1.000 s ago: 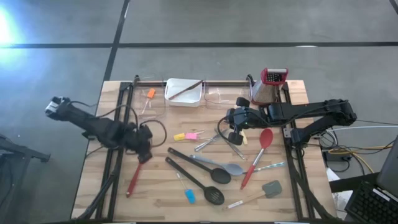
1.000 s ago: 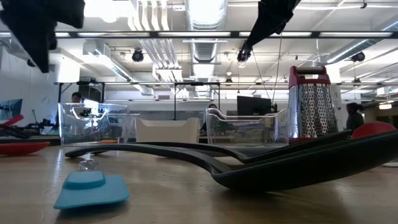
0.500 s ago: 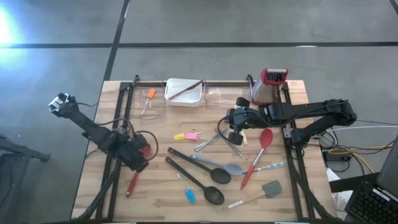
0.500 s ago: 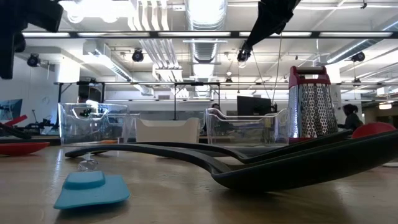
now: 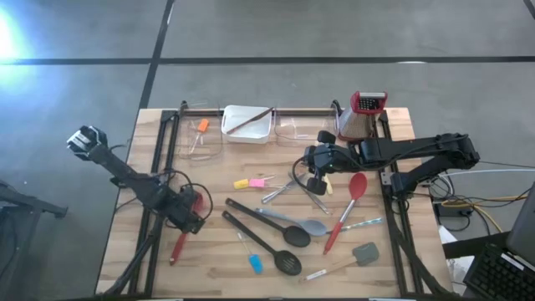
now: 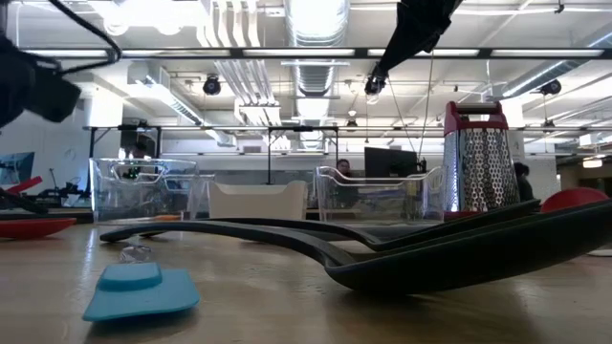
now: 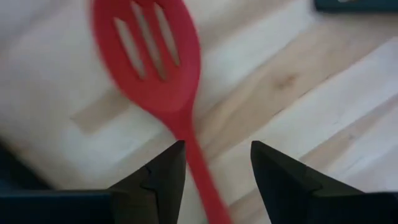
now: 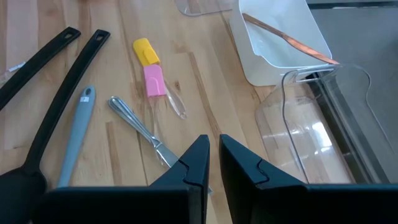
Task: Pick & Place Kitchen Items
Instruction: Put the red slotted spoon into the right transparent bin
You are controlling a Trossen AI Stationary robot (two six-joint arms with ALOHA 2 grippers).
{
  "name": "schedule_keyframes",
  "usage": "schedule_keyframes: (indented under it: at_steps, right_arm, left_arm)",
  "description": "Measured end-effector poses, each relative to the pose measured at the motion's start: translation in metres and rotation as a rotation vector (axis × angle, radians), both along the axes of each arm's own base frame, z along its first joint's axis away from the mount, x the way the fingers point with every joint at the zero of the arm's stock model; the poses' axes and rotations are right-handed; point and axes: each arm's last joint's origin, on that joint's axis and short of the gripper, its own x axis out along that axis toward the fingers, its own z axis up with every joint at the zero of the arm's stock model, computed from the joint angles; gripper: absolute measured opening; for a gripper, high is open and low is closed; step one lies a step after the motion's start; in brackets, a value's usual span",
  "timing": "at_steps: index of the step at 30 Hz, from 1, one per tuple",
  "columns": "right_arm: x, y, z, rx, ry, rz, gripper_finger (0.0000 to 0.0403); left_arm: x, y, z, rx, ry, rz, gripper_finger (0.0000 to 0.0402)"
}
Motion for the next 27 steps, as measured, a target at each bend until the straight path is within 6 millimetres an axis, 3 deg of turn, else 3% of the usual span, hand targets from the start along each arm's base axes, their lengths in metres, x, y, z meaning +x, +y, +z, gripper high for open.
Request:
schedule_keyframes:
  at_steps: [7,17,22,27]
  right_arm:
    - [0.0,0.0,0.0,0.0,0.0,0.0,0.0034]
    - [0.0,0.0,0.0,0.0,0.0,0.0,0.0034]
    - [0.0,0.0,0.0,0.0,0.0,0.0,0.0034]
    - [0.0,0.0,0.0,0.0,0.0,0.0,0.0034]
  left_arm:
    - [-0.01,0.004,-0.027,-0.049,0.096,0.051,0.0184]
    - [-0.014,0.007,-0.046,-0.03,0.092,0.065,0.0174]
    - [-0.012,0.008,-0.052,0.019,0.094,0.072,0.0135]
    - [-0.01,0.007,-0.056,0.068,0.095,0.054,0.006]
